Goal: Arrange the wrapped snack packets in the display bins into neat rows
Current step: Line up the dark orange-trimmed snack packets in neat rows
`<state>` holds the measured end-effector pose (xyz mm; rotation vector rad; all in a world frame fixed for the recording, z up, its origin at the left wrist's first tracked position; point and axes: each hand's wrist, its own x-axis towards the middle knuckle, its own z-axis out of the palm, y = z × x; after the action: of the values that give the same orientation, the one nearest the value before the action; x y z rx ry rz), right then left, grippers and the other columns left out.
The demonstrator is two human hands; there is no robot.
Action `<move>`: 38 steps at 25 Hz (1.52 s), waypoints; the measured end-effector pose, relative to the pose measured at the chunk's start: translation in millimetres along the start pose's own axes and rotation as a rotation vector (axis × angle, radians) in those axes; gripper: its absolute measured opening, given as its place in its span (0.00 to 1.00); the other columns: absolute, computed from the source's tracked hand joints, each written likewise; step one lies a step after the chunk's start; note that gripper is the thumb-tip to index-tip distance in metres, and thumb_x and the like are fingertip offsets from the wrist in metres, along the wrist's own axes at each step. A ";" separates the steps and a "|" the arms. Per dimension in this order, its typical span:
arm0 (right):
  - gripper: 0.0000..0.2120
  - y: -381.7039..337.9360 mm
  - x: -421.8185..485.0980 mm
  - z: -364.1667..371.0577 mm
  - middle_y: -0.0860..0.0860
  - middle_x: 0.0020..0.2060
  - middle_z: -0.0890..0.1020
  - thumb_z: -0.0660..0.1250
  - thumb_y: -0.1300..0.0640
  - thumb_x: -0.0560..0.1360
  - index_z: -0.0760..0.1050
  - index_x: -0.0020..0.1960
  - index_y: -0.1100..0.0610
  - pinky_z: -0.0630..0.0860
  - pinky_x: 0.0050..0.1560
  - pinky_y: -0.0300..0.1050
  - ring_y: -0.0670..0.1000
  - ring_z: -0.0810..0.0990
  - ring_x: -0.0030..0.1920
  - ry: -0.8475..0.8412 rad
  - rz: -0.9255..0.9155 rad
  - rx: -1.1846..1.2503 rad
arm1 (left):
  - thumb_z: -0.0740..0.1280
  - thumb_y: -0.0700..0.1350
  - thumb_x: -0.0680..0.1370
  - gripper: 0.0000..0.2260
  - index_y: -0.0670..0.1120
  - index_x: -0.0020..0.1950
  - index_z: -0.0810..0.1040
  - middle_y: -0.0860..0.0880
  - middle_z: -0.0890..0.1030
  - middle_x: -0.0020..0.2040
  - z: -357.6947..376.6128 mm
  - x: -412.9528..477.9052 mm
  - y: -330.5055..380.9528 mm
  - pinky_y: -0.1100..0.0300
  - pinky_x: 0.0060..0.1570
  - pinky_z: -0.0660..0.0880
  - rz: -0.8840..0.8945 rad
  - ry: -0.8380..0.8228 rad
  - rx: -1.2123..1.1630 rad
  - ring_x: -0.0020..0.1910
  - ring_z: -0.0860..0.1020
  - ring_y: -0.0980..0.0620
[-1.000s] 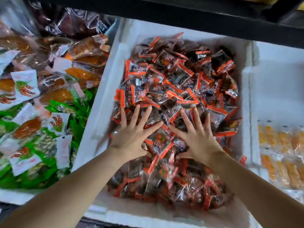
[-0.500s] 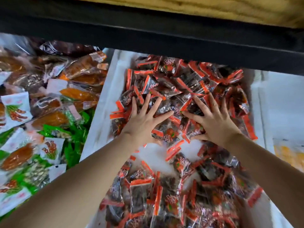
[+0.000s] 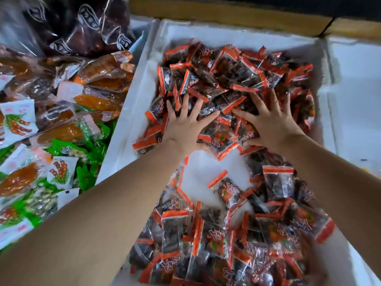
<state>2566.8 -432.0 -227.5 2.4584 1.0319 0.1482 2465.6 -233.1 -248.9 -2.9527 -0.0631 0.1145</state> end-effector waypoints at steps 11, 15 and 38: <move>0.39 -83.5 -178.8 5.0 0.58 0.72 0.64 0.61 0.34 0.69 0.55 0.75 0.47 0.57 0.67 0.70 0.67 0.59 0.71 0.232 -0.294 0.306 | 0.54 0.58 0.80 0.24 0.56 0.76 0.59 0.49 0.61 0.77 23.5 -168.1 27.1 0.32 0.70 0.52 0.309 0.264 -0.111 0.76 0.55 0.42; 0.55 -98.4 -201.6 32.6 0.61 0.72 0.62 0.76 0.50 0.54 0.52 0.76 0.46 0.57 0.63 0.77 0.69 0.58 0.70 0.058 -0.496 0.164 | 0.70 0.59 0.69 0.42 0.56 0.78 0.53 0.42 0.56 0.77 66.3 -199.2 44.0 0.29 0.64 0.53 0.534 0.144 0.104 0.75 0.54 0.37; 0.58 5.9 -32.1 30.1 0.53 0.75 0.35 0.73 0.32 0.56 0.39 0.74 0.38 0.53 0.64 0.76 0.68 0.43 0.72 0.141 -0.122 0.014 | 0.49 0.76 0.69 0.39 0.66 0.72 0.31 0.42 0.29 0.73 17.3 16.2 -10.6 0.26 0.63 0.36 0.325 0.249 0.189 0.74 0.37 0.33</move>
<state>2555.9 -469.4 -248.8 2.4179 1.2431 0.2791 2480.0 -218.7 -265.0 -2.7382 0.4366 -0.1929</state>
